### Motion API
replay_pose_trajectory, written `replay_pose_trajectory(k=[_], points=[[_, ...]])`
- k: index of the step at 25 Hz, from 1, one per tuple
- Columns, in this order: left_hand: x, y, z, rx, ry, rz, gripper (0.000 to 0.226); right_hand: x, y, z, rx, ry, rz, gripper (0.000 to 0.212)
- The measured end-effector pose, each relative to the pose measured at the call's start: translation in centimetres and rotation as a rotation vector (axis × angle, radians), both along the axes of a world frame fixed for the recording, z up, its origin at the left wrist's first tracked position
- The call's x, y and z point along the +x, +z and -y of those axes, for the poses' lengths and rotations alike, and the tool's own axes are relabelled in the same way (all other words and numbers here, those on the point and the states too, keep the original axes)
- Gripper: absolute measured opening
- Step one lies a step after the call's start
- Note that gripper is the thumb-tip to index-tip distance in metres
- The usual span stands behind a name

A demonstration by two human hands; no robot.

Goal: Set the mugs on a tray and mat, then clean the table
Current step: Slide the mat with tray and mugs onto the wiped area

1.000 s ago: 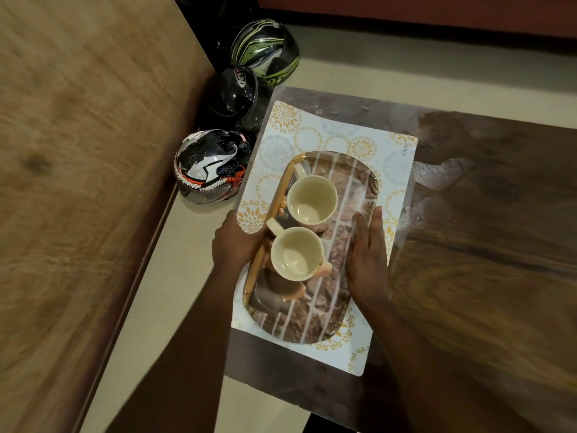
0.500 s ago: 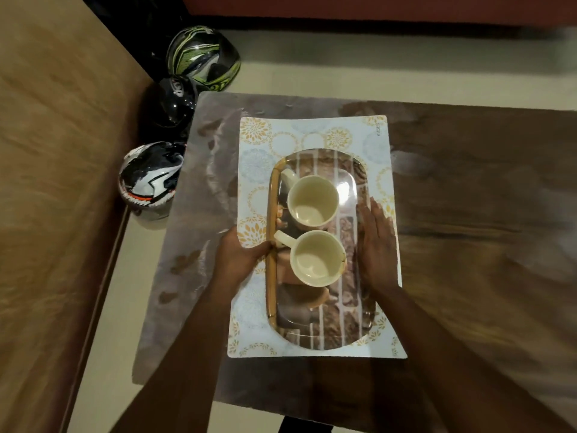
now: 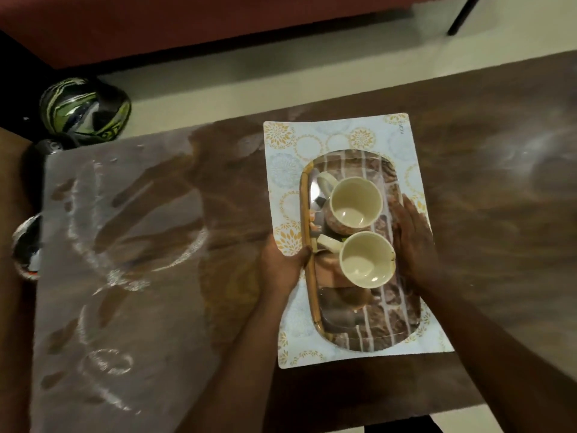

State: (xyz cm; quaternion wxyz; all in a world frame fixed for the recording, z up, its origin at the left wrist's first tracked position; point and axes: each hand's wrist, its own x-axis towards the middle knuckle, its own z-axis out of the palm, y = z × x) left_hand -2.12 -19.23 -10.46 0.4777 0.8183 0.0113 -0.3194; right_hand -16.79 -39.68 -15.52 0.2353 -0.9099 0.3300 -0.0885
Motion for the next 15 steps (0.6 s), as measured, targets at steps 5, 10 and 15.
replay_pose_trajectory(k=[5,10,15], points=[[-4.6,-0.1,8.3,-0.019,-0.047,0.004,0.062,-5.5,0.0,7.5,-0.070,-0.058,-0.034,0.045],[-7.7,-0.1,12.7,0.044,-0.083,0.018,0.059,-8.7,0.0,11.2,-0.072,-0.025,-0.077,0.050],[-6.8,1.1,12.9,0.242,-0.102,0.403,0.063,-9.0,3.0,11.1,0.177,-0.181,0.194,0.052]])
